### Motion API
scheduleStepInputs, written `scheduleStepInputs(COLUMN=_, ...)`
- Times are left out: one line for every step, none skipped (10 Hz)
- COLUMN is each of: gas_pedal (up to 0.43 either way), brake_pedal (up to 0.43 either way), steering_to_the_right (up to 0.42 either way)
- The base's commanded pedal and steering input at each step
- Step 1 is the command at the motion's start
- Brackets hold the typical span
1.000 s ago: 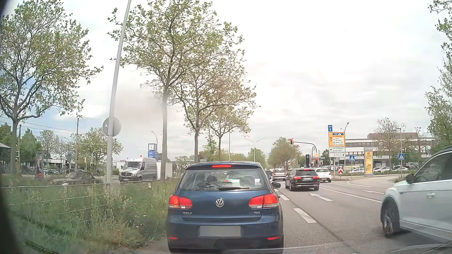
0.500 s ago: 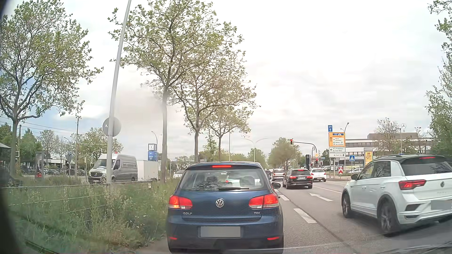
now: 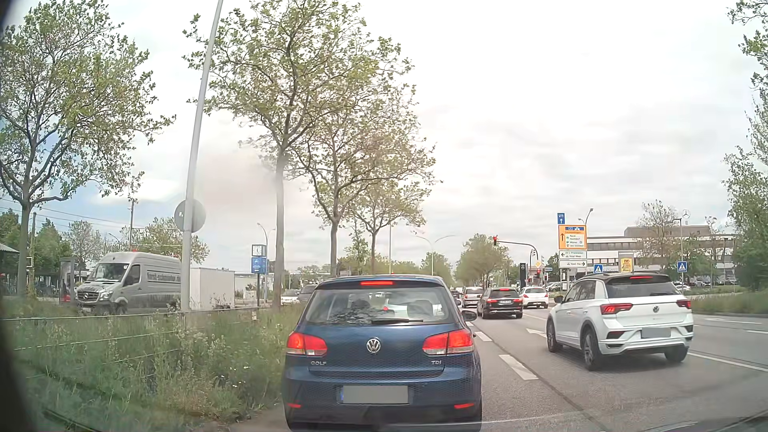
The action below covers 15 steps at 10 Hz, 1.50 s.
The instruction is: Follow the waypoints while adhering to traffic rules and regulations
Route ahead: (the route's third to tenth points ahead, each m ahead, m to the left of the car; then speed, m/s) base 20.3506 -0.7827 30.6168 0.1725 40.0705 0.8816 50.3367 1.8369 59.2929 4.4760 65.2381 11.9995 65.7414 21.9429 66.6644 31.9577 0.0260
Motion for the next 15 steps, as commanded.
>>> scheduleStepInputs(gas_pedal=0.0, brake_pedal=0.244, steering_to_the_right=0.008)
scheduleStepInputs(gas_pedal=0.0, brake_pedal=0.256, steering_to_the_right=0.008)
scheduleStepInputs(gas_pedal=0.0, brake_pedal=0.256, steering_to_the_right=0.008)
scheduleStepInputs(gas_pedal=0.0, brake_pedal=0.256, steering_to_the_right=0.008)
scheduleStepInputs(gas_pedal=0.0, brake_pedal=0.256, steering_to_the_right=0.008)
scheduleStepInputs(gas_pedal=0.0, brake_pedal=0.256, steering_to_the_right=0.008)
scheduleStepInputs(gas_pedal=0.0, brake_pedal=0.256, steering_to_the_right=0.008)
scheduleStepInputs(gas_pedal=0.0, brake_pedal=0.256, steering_to_the_right=0.008)
scheduleStepInputs(gas_pedal=0.0, brake_pedal=0.256, steering_to_the_right=0.008)
scheduleStepInputs(gas_pedal=0.0, brake_pedal=0.256, steering_to_the_right=0.008)
scheduleStepInputs(gas_pedal=0.0, brake_pedal=0.256, steering_to_the_right=0.008)
scheduleStepInputs(gas_pedal=0.0, brake_pedal=0.256, steering_to_the_right=0.008)
scheduleStepInputs(gas_pedal=0.0, brake_pedal=0.262, steering_to_the_right=0.008)
scheduleStepInputs(gas_pedal=0.0, brake_pedal=0.256, steering_to_the_right=0.008)
scheduleStepInputs(gas_pedal=0.0, brake_pedal=0.262, steering_to_the_right=0.008)
